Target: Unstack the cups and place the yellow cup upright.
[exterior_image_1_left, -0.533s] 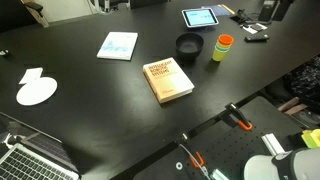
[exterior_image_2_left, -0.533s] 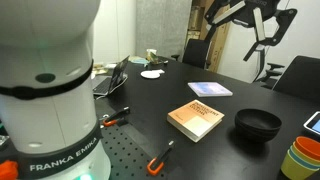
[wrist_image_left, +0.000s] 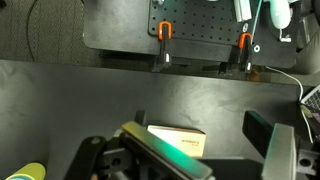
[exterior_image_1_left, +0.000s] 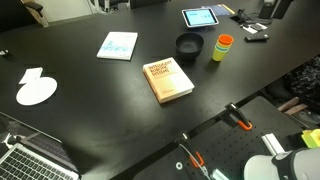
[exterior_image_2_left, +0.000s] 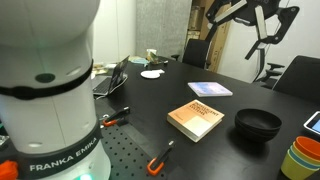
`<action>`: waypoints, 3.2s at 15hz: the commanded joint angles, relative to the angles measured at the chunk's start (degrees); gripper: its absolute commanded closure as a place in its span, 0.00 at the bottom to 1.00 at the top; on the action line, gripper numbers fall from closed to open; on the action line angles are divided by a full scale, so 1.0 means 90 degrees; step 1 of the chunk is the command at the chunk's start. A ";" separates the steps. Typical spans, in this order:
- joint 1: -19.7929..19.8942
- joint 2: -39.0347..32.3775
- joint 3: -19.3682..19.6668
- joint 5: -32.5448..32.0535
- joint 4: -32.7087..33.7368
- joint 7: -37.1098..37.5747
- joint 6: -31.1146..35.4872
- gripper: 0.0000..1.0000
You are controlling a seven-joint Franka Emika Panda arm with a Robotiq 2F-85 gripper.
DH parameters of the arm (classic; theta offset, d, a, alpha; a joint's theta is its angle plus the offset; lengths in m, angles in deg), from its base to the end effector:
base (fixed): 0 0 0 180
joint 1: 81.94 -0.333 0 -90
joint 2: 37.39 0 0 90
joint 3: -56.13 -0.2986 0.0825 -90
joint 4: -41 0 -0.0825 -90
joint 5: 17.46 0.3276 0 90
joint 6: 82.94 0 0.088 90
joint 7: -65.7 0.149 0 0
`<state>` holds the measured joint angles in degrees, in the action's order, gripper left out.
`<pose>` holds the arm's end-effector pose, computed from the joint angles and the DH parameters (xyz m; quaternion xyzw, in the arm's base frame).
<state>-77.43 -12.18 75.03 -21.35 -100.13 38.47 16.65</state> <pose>0.2929 -0.1355 0.3933 -0.9855 -0.0686 0.1226 0.0956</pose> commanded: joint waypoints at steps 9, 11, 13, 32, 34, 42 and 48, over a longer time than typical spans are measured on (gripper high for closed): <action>-0.0208 -0.1645 -0.0234 0.0767 0.0379 -0.0668 0.0339 0.00; -0.0194 -0.2275 -0.0369 0.1009 0.0722 -0.0665 0.0619 0.00; -0.0105 -0.3046 -0.0550 0.1111 0.1293 -0.0501 0.0915 0.00; 0.1877 -0.7756 -0.1178 0.1841 0.6671 0.1433 0.1732 0.00; 0.1931 -0.7970 -0.1143 0.1791 0.6924 0.1700 0.1779 0.00; 0.2309 -0.8466 -0.1058 0.1799 0.7392 0.2379 0.1771 0.00; 0.2420 -0.8690 -0.1083 0.1801 0.7483 0.2524 0.1746 0.00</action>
<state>-56.18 -88.91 65.72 -4.97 -35.49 59.71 33.33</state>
